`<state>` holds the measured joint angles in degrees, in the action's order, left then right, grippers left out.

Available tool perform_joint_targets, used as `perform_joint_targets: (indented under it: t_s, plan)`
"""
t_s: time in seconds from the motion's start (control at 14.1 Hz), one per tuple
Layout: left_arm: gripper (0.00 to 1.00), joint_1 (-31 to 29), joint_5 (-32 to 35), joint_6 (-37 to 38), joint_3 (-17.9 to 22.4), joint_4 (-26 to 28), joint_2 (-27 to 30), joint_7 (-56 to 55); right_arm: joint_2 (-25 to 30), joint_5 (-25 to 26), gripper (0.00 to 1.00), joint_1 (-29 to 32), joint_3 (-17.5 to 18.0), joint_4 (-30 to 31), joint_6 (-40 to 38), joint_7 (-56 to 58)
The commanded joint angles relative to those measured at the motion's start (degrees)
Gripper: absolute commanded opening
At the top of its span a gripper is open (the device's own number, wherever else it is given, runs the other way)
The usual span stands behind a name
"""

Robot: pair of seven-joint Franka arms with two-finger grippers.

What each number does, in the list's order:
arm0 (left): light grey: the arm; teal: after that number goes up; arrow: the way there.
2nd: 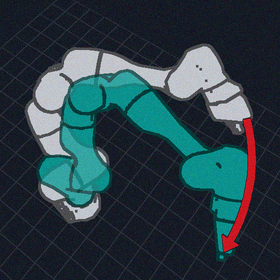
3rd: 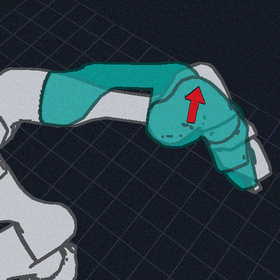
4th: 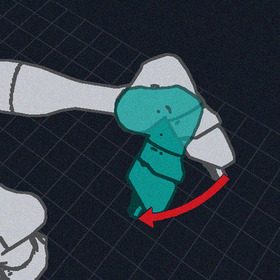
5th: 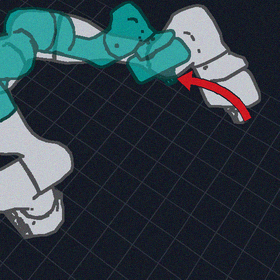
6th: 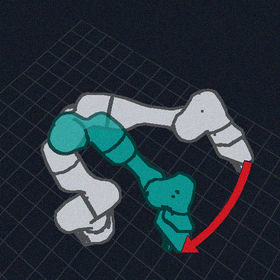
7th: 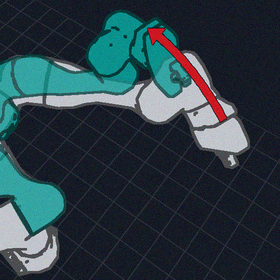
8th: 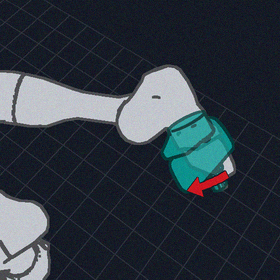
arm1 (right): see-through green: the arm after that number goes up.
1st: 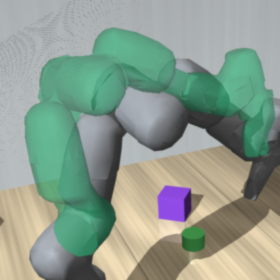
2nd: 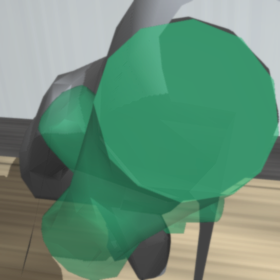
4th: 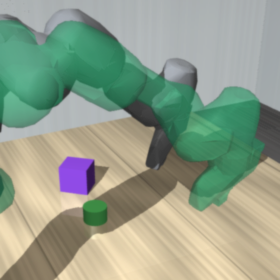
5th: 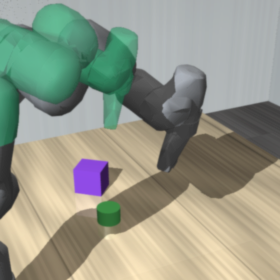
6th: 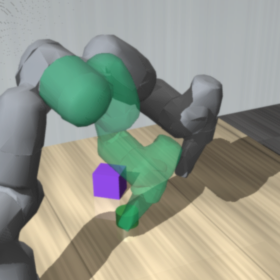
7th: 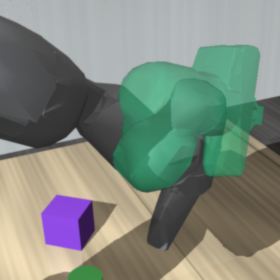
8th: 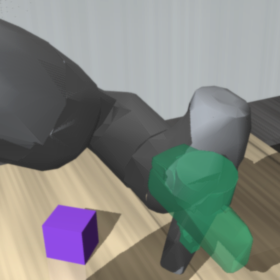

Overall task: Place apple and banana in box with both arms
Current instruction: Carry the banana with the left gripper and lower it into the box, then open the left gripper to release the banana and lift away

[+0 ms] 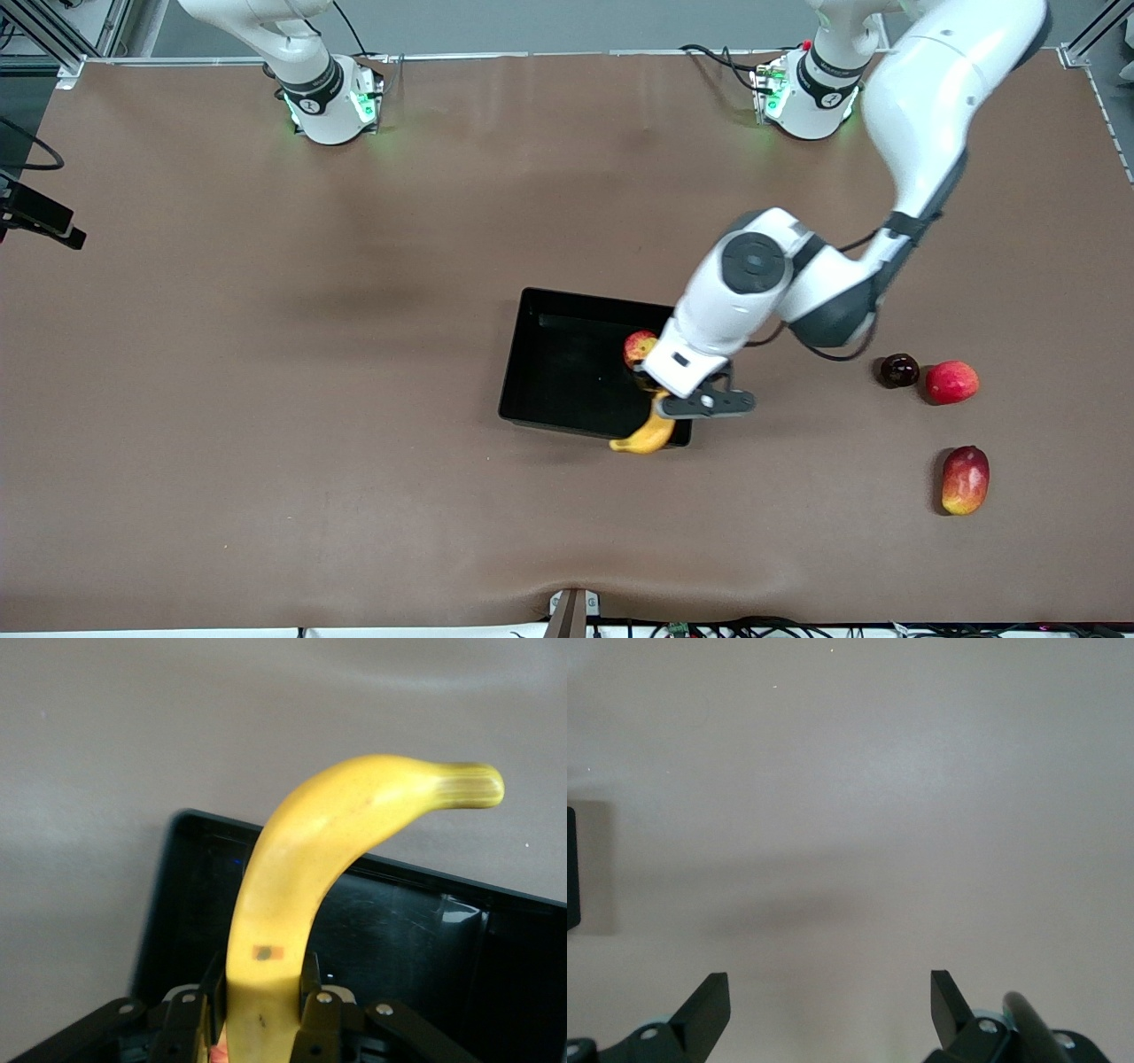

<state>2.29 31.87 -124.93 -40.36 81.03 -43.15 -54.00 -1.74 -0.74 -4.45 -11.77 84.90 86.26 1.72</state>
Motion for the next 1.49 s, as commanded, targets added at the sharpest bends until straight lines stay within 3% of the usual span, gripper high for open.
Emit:
perform_joint_targets:
  t_s: [0.0,0.21,0.71,0.92,1.28,1.35,1.42]
  plan:
    - [0.00,9.8,0.5,1.0,7.1,-5.2,-2.0,-6.5,0.7,-0.6,1.00,1.0,0.3,0.0,-0.6,0.6]
    - [0.00,17.5,0.2,0.6,13.4,-7.5,-3.4,-9.5,0.7,-0.2,1.00,1.0,0.3,0.0,-0.6,0.7]
    - [0.00,21.2,0.7,0.4,14.1,-8.4,-8.1,-13.4,0.6,-0.2,1.00,1.1,0.3,0.0,-0.6,0.7]
    - [0.00,22.7,0.8,-3.5,16.7,-8.5,-10.2,-13.3,0.6,-0.2,1.00,1.1,0.3,0.0,-0.6,0.7]
    - [0.00,24.2,0.9,-3.8,18.0,-8.3,-12.8,-12.7,0.6,-0.2,1.00,1.2,0.3,0.0,-0.6,0.6]
    - [0.15,24.2,0.9,-3.8,18.0,-8.3,-13.1,-12.5,0.6,-0.2,1.00,1.1,0.3,0.1,-0.6,0.6]
    - [0.54,24.2,1.0,-3.8,18.0,-8.3,-13.1,-12.8,0.6,-0.2,1.00,1.1,0.3,0.1,-0.7,0.6]
